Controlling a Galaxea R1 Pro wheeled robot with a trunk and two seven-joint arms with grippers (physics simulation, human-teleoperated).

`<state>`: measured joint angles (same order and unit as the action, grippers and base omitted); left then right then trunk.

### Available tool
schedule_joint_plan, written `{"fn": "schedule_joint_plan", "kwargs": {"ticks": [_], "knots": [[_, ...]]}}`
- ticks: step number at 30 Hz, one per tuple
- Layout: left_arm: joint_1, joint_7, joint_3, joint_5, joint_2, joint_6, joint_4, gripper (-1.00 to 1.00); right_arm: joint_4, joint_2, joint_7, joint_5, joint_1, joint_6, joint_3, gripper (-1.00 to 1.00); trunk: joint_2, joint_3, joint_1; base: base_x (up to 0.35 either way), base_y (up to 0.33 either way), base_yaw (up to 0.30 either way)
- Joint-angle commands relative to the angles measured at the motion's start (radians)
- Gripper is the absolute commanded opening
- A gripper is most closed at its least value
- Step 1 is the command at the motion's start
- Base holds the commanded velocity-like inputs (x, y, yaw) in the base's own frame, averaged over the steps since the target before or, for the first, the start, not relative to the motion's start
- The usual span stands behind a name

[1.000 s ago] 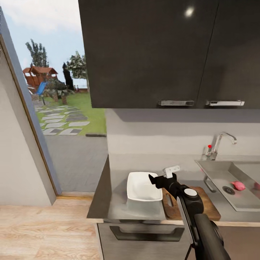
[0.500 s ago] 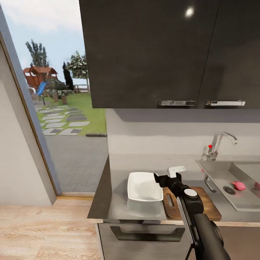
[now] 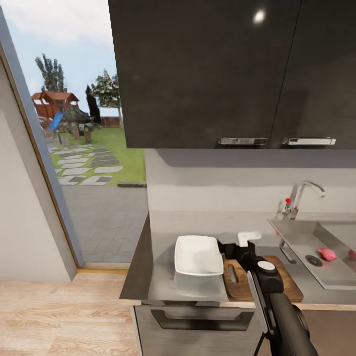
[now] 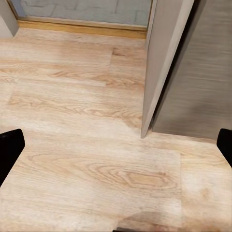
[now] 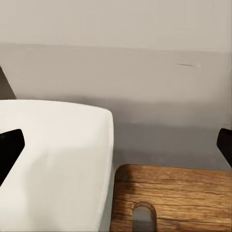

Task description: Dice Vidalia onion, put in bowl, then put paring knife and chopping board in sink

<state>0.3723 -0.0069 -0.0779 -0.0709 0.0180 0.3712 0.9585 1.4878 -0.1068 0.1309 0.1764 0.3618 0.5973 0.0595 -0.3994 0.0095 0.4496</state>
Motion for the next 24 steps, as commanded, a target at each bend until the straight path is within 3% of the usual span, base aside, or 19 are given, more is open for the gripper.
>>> {"fn": "schedule_joint_plan", "kwargs": {"ticks": [1, 10, 24], "knots": [[0.0, -0.001, 0.001, -0.007, 0.001, 0.002, 0.001, 1.0, -0.009, -0.002, 0.009, 0.011, 0.0, 0.004, 0.004, 1.0, -0.001, 0.0, 0.0, 0.0, 0.0, 0.0], [0.0, -0.001, 0.001, -0.007, 0.001, 0.002, 0.002, 1.0, -0.043, -0.002, -0.04, 0.009, 0.0, 0.003, 0.003, 1.0, -0.001, 0.0, 0.0, 0.0, 0.105, 0.0], [0.0, -0.001, 0.001, -0.007, 0.001, 0.002, 0.002, 1.0, -0.044, -0.002, -0.043, 0.008, 0.0, 0.003, 0.004, 1.0, -0.001, 0.0, 0.0, 0.0, 0.021, 0.0]]}}
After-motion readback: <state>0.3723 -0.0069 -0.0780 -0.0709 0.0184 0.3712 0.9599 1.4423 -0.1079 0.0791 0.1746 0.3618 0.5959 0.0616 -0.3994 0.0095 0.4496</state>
